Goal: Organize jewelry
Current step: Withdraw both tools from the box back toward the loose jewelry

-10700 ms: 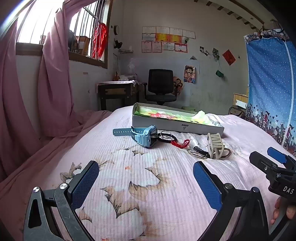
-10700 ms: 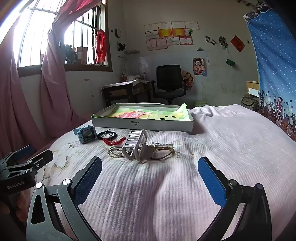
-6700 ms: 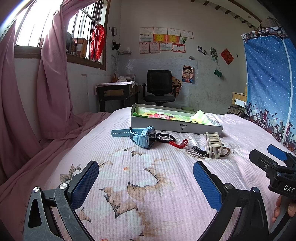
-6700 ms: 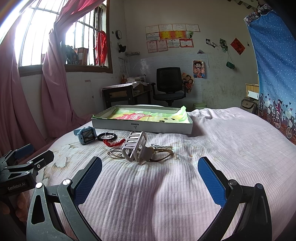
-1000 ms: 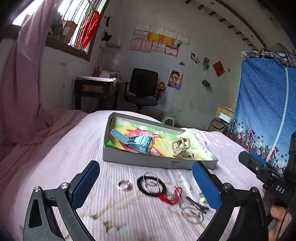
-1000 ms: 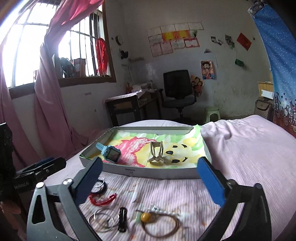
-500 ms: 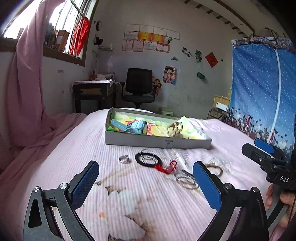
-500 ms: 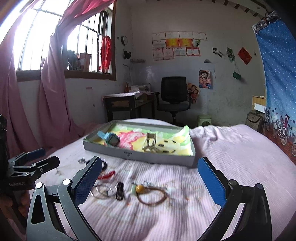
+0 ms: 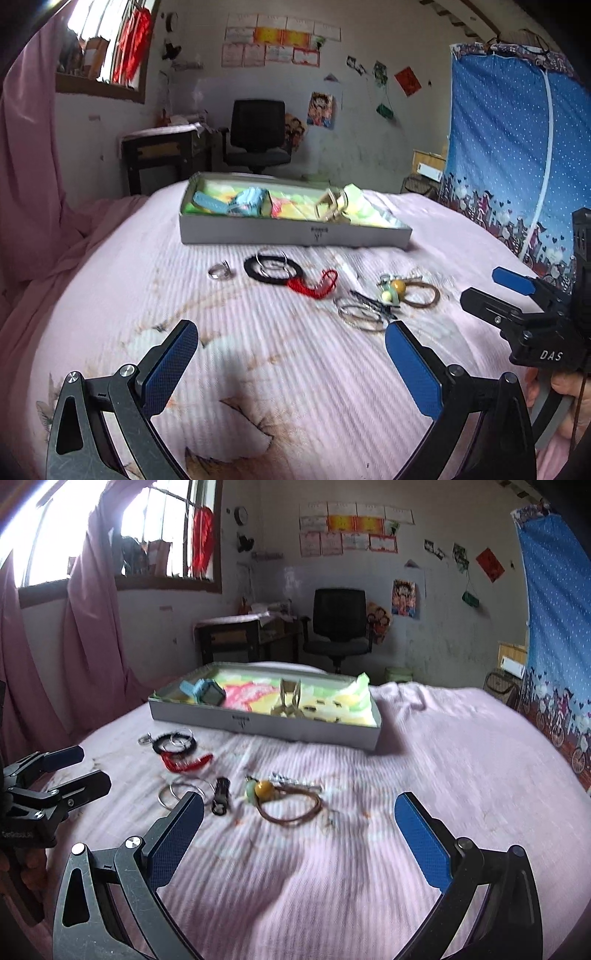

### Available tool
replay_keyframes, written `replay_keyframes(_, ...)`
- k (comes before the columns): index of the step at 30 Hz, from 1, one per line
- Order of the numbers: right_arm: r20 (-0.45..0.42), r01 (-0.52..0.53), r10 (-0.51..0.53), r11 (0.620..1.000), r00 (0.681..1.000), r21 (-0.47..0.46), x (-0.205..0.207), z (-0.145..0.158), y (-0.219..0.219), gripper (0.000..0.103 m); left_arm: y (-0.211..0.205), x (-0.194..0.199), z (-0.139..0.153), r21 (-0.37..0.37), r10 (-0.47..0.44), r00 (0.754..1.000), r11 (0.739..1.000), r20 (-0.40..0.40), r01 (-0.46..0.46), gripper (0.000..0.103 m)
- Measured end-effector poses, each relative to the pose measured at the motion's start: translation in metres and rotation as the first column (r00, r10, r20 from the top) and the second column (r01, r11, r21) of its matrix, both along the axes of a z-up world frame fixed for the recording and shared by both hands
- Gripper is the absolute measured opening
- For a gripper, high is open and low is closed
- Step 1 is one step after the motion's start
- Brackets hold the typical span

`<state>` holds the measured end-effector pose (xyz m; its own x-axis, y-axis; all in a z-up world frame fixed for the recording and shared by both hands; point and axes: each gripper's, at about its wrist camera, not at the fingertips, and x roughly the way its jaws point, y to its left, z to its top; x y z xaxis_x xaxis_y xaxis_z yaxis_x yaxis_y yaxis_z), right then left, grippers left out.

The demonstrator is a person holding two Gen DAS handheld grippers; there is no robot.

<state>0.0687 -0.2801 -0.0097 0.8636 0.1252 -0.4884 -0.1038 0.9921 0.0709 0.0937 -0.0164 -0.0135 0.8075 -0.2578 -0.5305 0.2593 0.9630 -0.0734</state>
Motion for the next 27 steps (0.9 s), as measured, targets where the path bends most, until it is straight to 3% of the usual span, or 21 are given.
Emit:
replay_keyframes(6,-0.076,0.005,-0.002,0.999,0.997,0.034,0.010,-0.015,0.000,0.102,-0.003,0.006,-0.009,0.001,-0.018,0.998,1.000,-0.056,0.018,0.102)
replay_keyframes(16,-0.108,0.005,-0.002,1.000,0.994,0.026,0.023,-0.019,0.006,0.101,-0.008,0.012,-0.007,-0.027,-0.077,0.995,0.997,-0.068,0.076,0.102)
replay_keyframes(19,-0.119,0.011,-0.007,0.999,0.993,0.038,0.027,-0.019,0.003,0.099,-0.011,0.016,-0.008,-0.037,-0.103,0.992,0.994,-0.073,0.100,0.098)
replay_keyframes(24,-0.145,0.019,-0.010,0.998,0.989,0.063,0.036,-0.024,0.000,0.075,-0.020,0.022,-0.008,-0.044,-0.157,0.984,0.987,-0.087,0.154,0.080)
replay_keyframes(27,-0.160,0.016,-0.005,0.997,0.987,0.070,0.042,-0.028,0.001,0.068,-0.023,0.027,-0.008,-0.069,-0.191,0.977,0.980,-0.101,0.184,0.069)
